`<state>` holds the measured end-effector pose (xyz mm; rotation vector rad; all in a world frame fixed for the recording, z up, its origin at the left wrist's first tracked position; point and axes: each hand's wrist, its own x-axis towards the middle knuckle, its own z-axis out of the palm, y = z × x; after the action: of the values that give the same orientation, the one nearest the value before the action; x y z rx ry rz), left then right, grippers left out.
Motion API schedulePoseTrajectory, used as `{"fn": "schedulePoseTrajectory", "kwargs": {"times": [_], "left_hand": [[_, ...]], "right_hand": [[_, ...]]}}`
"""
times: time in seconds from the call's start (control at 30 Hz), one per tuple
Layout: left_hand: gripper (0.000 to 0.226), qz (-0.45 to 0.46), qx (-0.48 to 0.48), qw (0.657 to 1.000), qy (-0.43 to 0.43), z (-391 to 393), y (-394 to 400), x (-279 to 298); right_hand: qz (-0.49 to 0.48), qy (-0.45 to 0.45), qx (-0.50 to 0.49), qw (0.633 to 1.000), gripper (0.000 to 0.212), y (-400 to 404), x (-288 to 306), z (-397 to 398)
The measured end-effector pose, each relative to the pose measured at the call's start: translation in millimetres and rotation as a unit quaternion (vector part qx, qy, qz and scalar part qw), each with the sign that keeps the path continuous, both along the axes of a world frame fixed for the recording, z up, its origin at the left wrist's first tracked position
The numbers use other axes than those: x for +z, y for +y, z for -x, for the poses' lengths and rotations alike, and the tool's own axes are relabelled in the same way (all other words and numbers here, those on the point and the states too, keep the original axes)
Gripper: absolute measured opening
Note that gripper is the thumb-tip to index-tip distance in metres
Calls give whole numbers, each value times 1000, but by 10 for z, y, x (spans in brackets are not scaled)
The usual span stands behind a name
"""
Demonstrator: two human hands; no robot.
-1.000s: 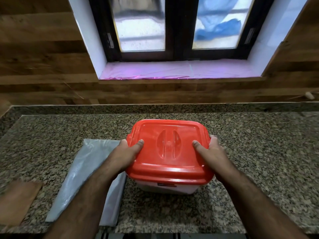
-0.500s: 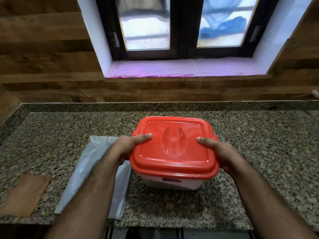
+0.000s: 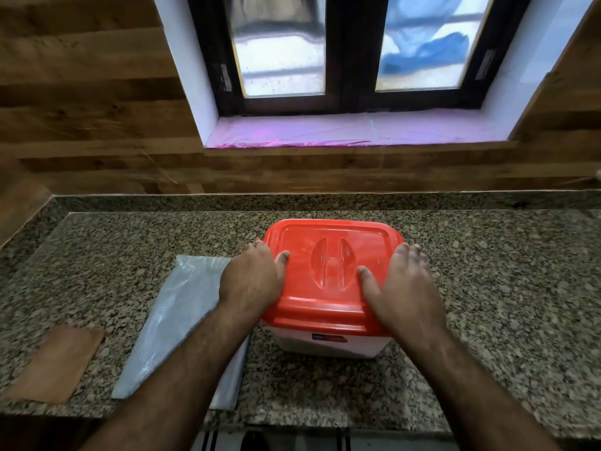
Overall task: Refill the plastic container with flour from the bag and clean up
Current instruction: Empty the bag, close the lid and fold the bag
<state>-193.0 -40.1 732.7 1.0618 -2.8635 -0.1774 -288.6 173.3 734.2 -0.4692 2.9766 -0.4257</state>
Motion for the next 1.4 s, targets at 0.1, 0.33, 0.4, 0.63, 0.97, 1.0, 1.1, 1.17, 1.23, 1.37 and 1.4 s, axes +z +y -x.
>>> {"fn": "schedulePoseTrajectory", "kwargs": {"times": [0.1, 0.33, 0.4, 0.63, 0.97, 1.0, 1.1, 1.17, 1.23, 1.37, 1.4], "left_hand": [[103, -69, -121, 989, 40, -193, 88, -111], [107, -48, -134, 985, 100, -281, 194, -316], [105, -46, -134, 984, 111, -282, 191, -337], [104, -43, -132, 982, 127, -185, 131, -379], [103, -44, -121, 980, 149, 582, -316, -340], [103, -42, -120, 981, 149, 695, -384, -339], [104, -39, -119, 981, 147, 1014, -580, -321], [104, -35, -119, 982, 145, 1216, -692, -299], [104, -36, -115, 982, 144, 1413, -794, -277], [101, -44, -109, 984, 134, 1750, -976, -254], [100, -44, -107, 984, 132, 1826, -1012, -247]], "right_hand": [[13, 53, 77, 995, 99, -8, -158, -188], [23, 159, 93, 983, 87, -7, -398, -252], [15, 170, 93, 981, 86, -15, -421, -243], [28, 194, 98, 976, 85, -61, -481, -96], [26, 203, 101, 974, 84, -545, -408, 661], [24, 203, 102, 974, 85, -615, -398, 763], [21, 211, 102, 972, 83, -822, -371, 1083], [21, 209, 104, 972, 82, -949, -345, 1295], [21, 204, 106, 973, 81, -1065, -318, 1490], [23, 196, 102, 975, 82, -1260, -275, 1813], [24, 194, 102, 975, 82, -1303, -268, 1884]]}}
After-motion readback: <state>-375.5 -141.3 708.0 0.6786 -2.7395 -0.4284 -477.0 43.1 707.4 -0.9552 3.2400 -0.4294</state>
